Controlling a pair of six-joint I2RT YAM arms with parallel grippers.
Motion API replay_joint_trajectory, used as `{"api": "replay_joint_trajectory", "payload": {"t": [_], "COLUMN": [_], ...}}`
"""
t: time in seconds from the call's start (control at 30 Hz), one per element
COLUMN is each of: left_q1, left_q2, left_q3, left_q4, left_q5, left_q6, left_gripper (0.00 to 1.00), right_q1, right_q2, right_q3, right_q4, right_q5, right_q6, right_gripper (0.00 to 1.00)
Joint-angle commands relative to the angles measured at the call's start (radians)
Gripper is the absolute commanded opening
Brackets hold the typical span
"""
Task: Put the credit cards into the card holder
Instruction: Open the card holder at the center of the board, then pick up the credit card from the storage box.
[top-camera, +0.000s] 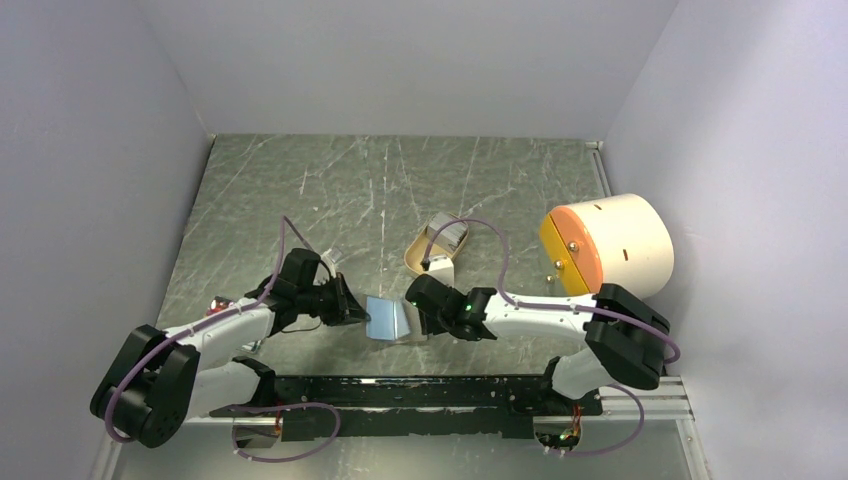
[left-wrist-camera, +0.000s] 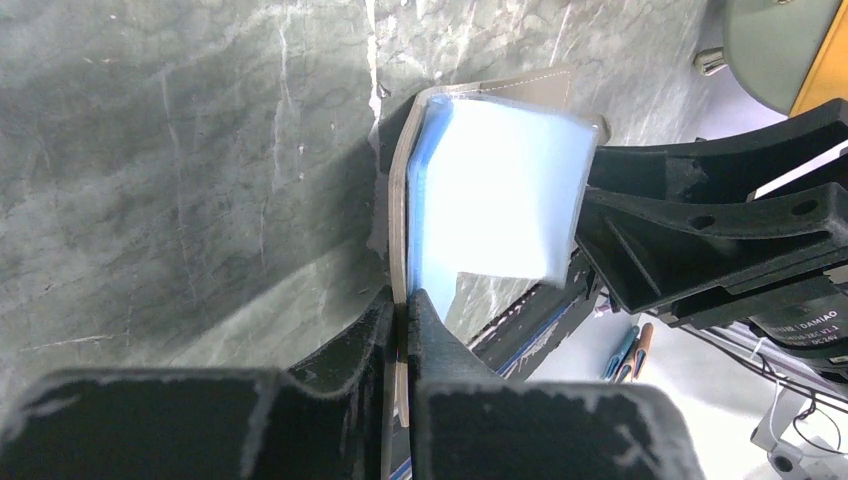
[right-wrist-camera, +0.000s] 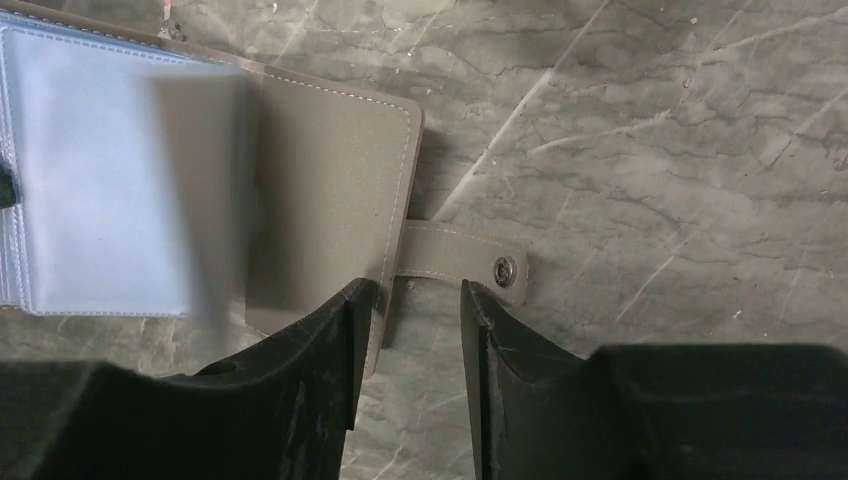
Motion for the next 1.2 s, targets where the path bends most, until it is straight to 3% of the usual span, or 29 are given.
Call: {"api": "replay_joint_trajectory", "payload": {"t": [0.0, 0.13, 0.3, 0.53, 0.67, 0.8, 0.97, 1.17], "left_q1": [-0.009, -0.009, -0.009, -0.009, -0.009, -0.008, -0.009, -0.009], "left_q2": [-0.001, -0.003, -0.009, -0.066, -0.064, -0.049, -0.029, -0.012], "left_q3": [-0.005, -0.029, -0.003, 0.051, 0.122, 0.169, 0.171, 0.159], "left_q4": [0.041, 0.109, 0.033, -0.055, -0.154, -0.211, -0.202, -0.181], "left_q5": [0.034, 0.077, 0.062, 0.044, 0.030, 0.035, 0.063, 0.086], "left_q6": [0.001, -0.018, 0.003, 0.014, 0.067, 0.113, 0.119, 0.106], "left_gripper": [0.09, 0.09, 0.09, 0.09, 0.09, 0.09, 0.09, 0.09], "right_q1": [-0.005, -0.003, -0.003, -0.011, -0.029, -0.129, -0.290, -0.372], "right_q2": [0.008, 0.031, -0.017, -0.108, -0.146, -0.152, -0.065, 0.071], "right_q3": [0.007, -0.017, -0.019, 0.067, 0.110, 0.116, 0.213, 0.313], "right_q4": [0.003, 0.072, 0.097, 0.049, 0.116, 0.209, 0.203, 0.221], "right_q5": [0.026, -0.011, -0.035, 0.101, 0.144, 0.031, -0.071, -0.027], "right_q6": [0.002, 0.004, -0.013, -0.125, -0.266, -0.448, -0.601, -0.762], "right_gripper": [0.42, 0.41, 0.41, 0.49, 0.49, 0.50, 0.50, 0.56]}}
